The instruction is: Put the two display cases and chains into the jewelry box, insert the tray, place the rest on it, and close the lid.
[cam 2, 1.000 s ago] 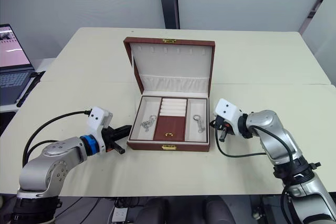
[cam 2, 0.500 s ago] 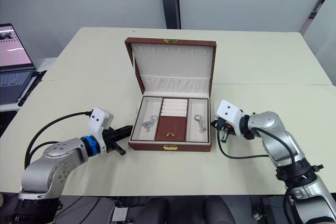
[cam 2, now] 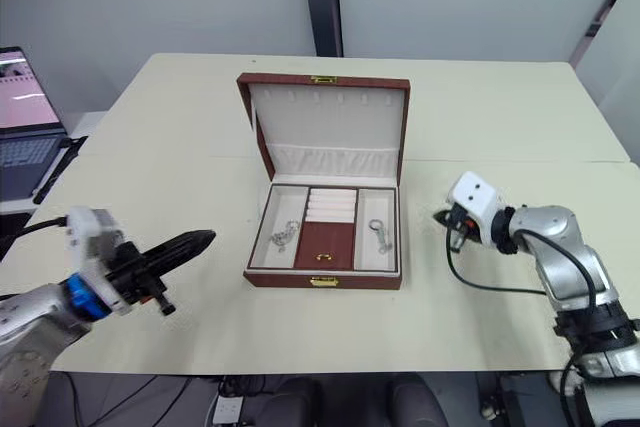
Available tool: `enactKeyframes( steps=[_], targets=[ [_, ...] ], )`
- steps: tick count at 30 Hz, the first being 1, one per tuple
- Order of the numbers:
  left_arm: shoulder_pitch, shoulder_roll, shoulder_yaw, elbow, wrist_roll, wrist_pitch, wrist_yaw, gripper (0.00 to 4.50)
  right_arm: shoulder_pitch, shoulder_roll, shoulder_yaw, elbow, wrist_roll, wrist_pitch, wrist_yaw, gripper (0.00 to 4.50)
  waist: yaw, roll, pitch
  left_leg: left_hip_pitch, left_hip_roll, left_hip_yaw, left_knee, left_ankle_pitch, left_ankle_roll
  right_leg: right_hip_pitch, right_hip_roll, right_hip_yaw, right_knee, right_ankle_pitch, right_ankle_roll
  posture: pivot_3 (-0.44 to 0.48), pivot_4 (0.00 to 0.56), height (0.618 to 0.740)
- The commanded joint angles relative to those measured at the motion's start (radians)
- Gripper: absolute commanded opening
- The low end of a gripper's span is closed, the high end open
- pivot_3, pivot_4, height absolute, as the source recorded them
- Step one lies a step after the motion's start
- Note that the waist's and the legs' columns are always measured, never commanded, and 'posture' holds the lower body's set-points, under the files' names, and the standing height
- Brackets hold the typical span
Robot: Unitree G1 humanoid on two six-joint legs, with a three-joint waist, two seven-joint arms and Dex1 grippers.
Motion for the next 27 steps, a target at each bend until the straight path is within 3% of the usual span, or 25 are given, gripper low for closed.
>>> enactKeyframes(
  steps=[1, 5, 12, 27],
  targets=[
    [0.043, 0.012, 0.083, -0.139, -0.124, -0.001, 0.04, 0.0, -0.083, 0.024, -0.07, 0.072, 0.027, -0.099, -0.046, 0.01, 0.001, 0.0, 0.0, 0.0, 0.0, 0.0, 0.0, 0.0, 0.0, 0.0, 0.0, 0.0, 0.0, 0.0, 0.0, 0.0, 0.15, 0.74],
    [0.088, 0.002, 0.12, -0.239, -0.243, -0.028, 0.113, 0.0, -0.246, 0.061, -0.084, 0.21, 0.03, -0.049, -0.106, 0.01, 0.001, 0.0, 0.0, 0.0, 0.0, 0.0, 0.0, 0.0, 0.0, 0.0, 0.0, 0.0, 0.0, 0.0, 0.0, 0.0, 0.15, 0.74],
    [0.104, -0.006, 0.04, -0.328, -0.275, -0.067, 0.253, 0.0, -0.467, 0.155, -0.055, 0.476, 0.012, -0.094, -0.148, 0.01, 0.0, 0.0, 0.0, 0.0, 0.0, 0.0, 0.0, 0.0, 0.0, 0.0, 0.001, 0.0, 0.0, 0.0, 0.0, 0.0, 0.15, 0.74],
    [0.115, 0.02, -0.016, -0.317, -0.233, -0.132, 0.307, 0.0, -0.654, 0.224, -0.042, 0.804, 0.014, -0.153, -0.029, 0.01, 0.0, 0.001, 0.0, 0.0, 0.0, 0.003, 0.0, 0.0, 0.0, -0.002, 0.001, 0.0, 0.0, 0.0, 0.0, 0.0, 0.15, 0.74]
  ],
)
